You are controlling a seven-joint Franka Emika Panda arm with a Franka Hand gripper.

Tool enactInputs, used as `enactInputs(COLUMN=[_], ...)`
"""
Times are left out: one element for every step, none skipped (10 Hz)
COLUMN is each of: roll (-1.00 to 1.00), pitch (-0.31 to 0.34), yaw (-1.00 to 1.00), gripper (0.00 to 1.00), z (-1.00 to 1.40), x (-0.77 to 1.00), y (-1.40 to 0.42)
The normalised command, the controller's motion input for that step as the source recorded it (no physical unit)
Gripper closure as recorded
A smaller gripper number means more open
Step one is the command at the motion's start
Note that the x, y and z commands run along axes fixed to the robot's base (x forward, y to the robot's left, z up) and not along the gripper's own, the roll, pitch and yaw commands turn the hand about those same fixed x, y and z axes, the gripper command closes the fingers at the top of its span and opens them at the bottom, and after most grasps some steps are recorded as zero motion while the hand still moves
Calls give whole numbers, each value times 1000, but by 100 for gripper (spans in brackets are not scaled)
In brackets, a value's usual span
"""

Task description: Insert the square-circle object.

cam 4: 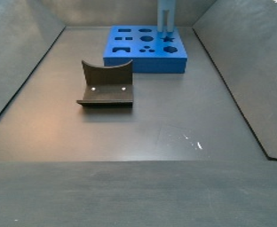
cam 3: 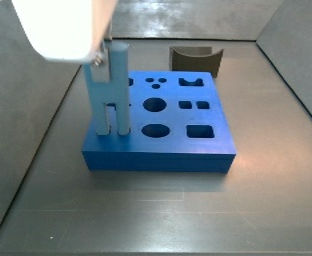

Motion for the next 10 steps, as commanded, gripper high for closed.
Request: enactInputs(roll=[-14,-34,-73,-80,-80,-61,-13,-96,-41,0], pitch=[-40,-71,-86,-71,-64,-59,-19,-6,-27,0], yaw=[-63,-29,-3,0,0,0,0,0,0,0], gripper=[100,100,100,100,100,100,100,100,100,100], z=[-346,-346,-357,-334,-320,-311,-209,-97,-26,0], x=[0,0,0,0,0,0,0,0,0,0], y=[40,20,14,6,0,0,0,0,0,0])
